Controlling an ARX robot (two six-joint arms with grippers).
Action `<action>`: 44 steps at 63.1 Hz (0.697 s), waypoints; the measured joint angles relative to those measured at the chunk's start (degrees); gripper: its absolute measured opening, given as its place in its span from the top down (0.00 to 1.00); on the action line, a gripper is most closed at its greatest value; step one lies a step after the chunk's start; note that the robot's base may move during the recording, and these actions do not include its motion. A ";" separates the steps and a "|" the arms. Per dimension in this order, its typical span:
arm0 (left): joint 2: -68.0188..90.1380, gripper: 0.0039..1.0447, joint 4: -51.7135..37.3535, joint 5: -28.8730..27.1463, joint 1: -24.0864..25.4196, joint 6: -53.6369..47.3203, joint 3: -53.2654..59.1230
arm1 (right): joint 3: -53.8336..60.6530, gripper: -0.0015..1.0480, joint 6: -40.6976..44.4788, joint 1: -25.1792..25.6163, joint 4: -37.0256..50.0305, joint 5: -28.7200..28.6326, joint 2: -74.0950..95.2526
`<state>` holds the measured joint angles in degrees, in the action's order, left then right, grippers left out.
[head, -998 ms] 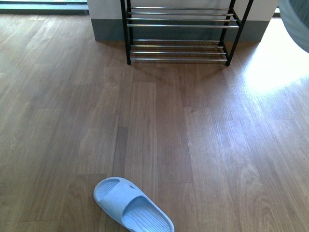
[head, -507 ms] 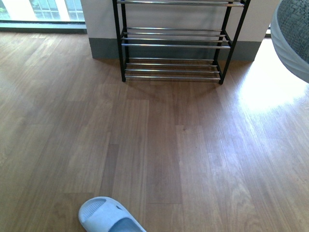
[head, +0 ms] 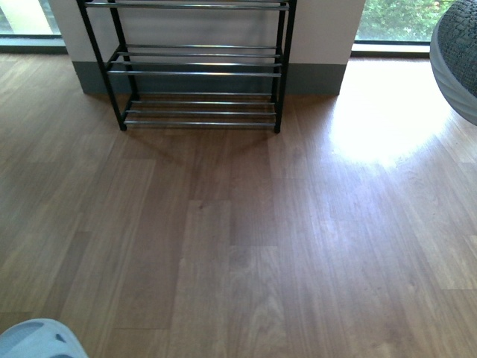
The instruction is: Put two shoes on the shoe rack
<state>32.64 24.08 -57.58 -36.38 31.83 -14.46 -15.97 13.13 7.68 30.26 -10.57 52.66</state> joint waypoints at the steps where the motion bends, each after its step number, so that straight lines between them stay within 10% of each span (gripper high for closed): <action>1: -0.02 0.99 0.00 0.07 0.00 0.02 0.00 | 0.00 0.99 0.00 0.00 0.00 0.02 0.00; 44: 0.09 0.99 0.00 0.28 -0.04 0.02 0.00 | 0.00 0.99 0.00 0.20 0.00 0.42 0.02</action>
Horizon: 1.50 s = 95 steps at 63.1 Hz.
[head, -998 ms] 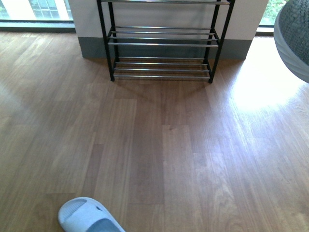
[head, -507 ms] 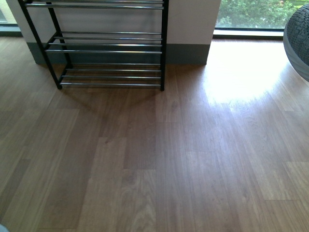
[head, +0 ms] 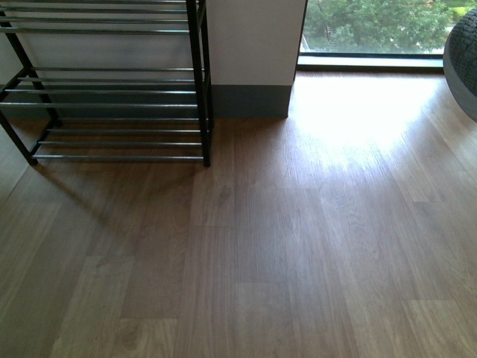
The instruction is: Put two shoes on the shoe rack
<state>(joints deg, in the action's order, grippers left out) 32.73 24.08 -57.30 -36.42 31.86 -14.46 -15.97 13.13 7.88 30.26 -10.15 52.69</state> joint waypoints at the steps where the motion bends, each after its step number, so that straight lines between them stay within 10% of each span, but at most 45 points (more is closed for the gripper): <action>1: 0.00 0.99 0.00 0.11 0.00 0.00 0.00 | 0.00 0.99 0.02 0.00 0.00 0.02 0.00; 95: -0.07 0.99 0.02 -0.26 0.04 0.00 0.00 | 0.24 0.99 0.02 -0.28 -0.02 -0.44 0.09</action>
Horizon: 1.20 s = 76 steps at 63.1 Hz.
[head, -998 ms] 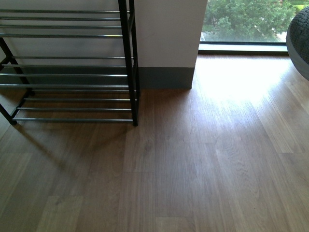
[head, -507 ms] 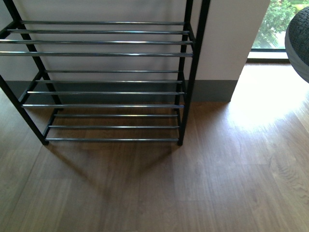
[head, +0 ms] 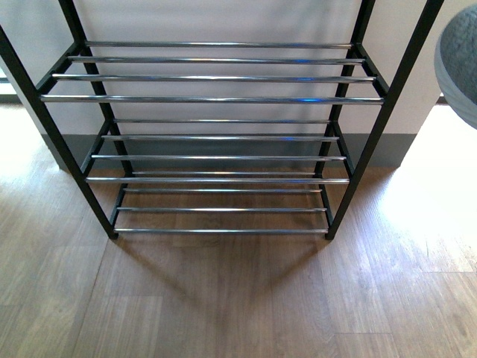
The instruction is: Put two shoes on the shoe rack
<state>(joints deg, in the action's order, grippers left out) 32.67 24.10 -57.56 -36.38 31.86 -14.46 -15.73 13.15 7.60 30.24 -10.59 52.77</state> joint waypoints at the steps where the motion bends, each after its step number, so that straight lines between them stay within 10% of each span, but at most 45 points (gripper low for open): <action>1: 0.00 0.99 0.00 0.20 0.00 0.00 0.00 | 0.04 0.99 0.00 0.09 0.00 0.22 0.00; 76: 0.00 0.99 0.00 -0.09 -0.02 0.35 -0.02 | 0.15 0.99 -0.02 0.24 -0.02 0.04 -0.02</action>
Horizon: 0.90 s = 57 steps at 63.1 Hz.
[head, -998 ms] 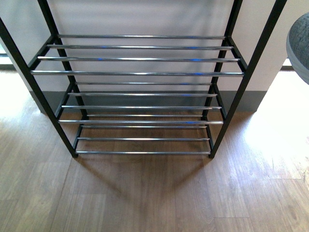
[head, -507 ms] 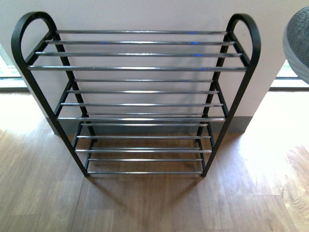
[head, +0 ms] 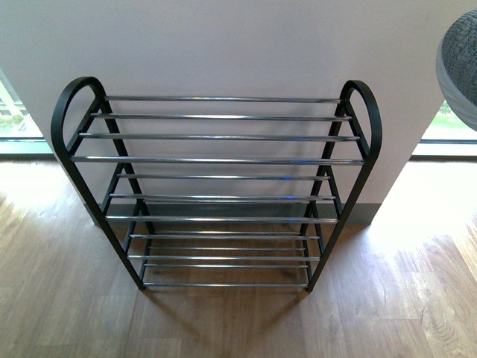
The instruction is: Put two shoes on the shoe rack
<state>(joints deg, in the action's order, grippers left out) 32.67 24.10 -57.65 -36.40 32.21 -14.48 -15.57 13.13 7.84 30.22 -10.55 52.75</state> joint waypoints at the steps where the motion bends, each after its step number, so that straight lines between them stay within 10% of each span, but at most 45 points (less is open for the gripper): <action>1: 0.00 0.99 0.00 0.00 0.00 0.00 -0.02 | 0.00 0.99 0.00 0.00 0.00 0.00 0.00; 26: 0.07 0.99 -0.02 0.15 0.00 0.02 -0.02 | -2.27 0.99 -1.53 -2.56 -1.07 -6.12 3.48; 57: 0.07 0.99 -0.02 0.15 -0.02 0.02 -0.02 | -29.31 0.99 -18.38 -22.32 -5.79 10.03 34.16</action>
<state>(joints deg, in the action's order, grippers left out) 32.73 24.08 -57.49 -36.42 32.23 -14.50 -44.88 -5.26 -14.48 24.43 -0.51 86.91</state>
